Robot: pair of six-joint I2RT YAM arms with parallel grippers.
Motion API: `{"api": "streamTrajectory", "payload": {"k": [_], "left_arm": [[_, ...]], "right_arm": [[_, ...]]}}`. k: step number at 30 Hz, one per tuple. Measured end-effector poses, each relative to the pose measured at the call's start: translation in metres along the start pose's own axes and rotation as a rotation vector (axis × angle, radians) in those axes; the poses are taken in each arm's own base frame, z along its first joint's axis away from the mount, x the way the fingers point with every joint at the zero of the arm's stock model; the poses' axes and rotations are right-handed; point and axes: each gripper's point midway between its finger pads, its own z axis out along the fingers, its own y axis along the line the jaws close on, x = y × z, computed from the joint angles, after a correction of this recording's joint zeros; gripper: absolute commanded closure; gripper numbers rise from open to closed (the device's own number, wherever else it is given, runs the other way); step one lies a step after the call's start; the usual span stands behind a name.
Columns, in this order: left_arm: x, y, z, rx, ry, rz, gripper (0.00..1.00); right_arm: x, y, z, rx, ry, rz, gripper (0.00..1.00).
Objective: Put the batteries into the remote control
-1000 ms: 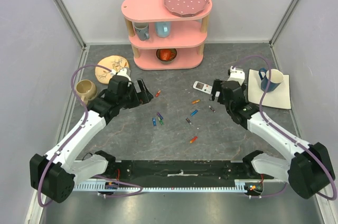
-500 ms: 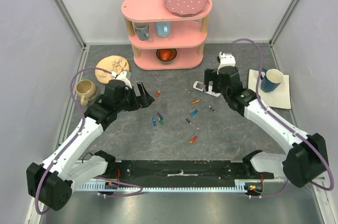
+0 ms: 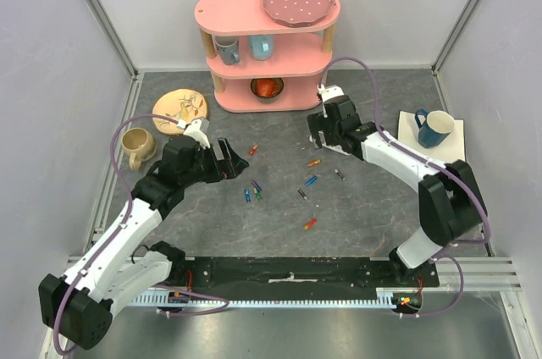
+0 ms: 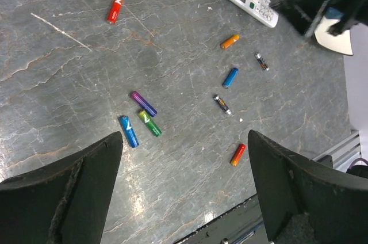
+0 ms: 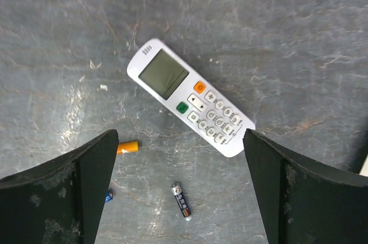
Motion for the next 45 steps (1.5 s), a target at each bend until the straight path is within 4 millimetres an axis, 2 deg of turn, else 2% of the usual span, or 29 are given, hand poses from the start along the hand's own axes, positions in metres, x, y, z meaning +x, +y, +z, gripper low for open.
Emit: {"api": "streamTrajectory", "payload": {"k": [5, 8, 14, 17, 26, 33, 41, 45], "left_arm": [[0.004, -0.001, -0.005, 0.033, -0.024, 0.006, 0.07], [0.007, -0.002, -0.005, 0.047, -0.023, 0.007, 0.07], [0.01, -0.007, -0.004, 0.088, -0.012, 0.011, 0.07], [0.009, -0.01, -0.004, 0.103, -0.014, 0.013, 0.07], [0.008, -0.015, -0.004, 0.13, -0.02, 0.018, 0.07], [0.014, -0.014, -0.002, 0.138, -0.001, 0.016, 0.07], [0.015, -0.014, -0.001, 0.137, 0.006, 0.015, 0.08], [0.017, -0.012, 0.001, 0.131, 0.015, 0.013, 0.08]], "right_arm": [[0.024, 0.007, 0.024, -0.045, 0.088, -0.067, 0.02], [0.025, 0.003, 0.036, -0.069, 0.112, -0.074, 0.02], [0.014, -0.022, 0.064, -0.095, 0.134, -0.052, 0.02], [0.02, -0.029, 0.072, -0.115, 0.156, -0.041, 0.02], [0.041, -0.01, 0.079, -0.214, 0.216, -0.059, 0.02], [0.051, -0.009, 0.084, -0.215, 0.246, -0.062, 0.02], [0.056, -0.005, 0.083, -0.189, 0.263, -0.052, 0.18], [0.072, 0.003, 0.081, -0.175, 0.297, -0.038, 0.24]]}}
